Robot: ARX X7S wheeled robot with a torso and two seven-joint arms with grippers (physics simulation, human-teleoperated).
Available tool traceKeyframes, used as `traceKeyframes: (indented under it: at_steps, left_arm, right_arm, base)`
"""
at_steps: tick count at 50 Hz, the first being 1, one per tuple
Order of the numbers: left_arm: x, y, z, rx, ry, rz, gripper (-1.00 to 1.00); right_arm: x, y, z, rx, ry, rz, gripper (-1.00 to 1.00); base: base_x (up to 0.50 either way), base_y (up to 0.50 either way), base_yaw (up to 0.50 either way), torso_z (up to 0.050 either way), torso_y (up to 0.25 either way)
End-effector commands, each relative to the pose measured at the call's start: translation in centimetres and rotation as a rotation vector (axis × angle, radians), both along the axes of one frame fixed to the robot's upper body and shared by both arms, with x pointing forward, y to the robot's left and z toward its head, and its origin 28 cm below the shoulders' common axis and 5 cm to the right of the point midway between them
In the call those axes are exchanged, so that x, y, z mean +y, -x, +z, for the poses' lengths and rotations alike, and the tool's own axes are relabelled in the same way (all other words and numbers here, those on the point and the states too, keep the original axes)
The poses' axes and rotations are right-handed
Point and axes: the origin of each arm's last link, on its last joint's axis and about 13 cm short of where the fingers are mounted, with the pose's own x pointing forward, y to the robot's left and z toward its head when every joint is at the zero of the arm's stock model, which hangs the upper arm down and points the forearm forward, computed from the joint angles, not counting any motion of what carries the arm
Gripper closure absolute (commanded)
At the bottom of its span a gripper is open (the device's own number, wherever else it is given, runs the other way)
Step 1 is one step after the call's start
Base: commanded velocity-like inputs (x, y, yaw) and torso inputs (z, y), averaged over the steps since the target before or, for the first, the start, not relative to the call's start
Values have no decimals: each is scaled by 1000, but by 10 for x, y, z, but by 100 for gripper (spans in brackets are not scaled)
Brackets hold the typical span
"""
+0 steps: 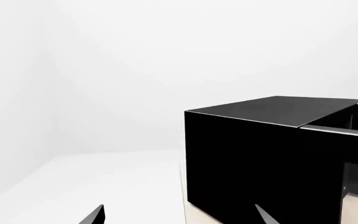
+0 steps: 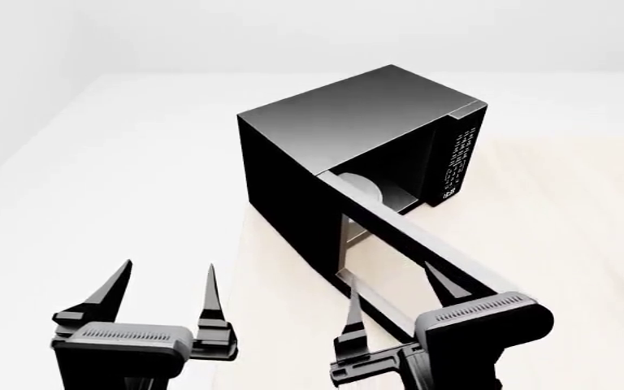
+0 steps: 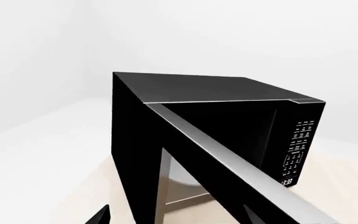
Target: Close the microwave.
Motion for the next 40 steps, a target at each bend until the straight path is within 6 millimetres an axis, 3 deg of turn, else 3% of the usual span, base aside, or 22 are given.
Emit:
traceKeyframes:
  at_steps: [1,40]
  left_arm:
    - [-1,0,-1,1,0,-1,-100]
    - [-1,0,1,-1,6,4,-100]
  right_arm:
    - [3,-1,-13,87,6,18,-100]
    - [-6,-19,-24,138,6,-63,-100]
  base:
    - [0,0,0,0,0]
    - [0,0,0,-1,0]
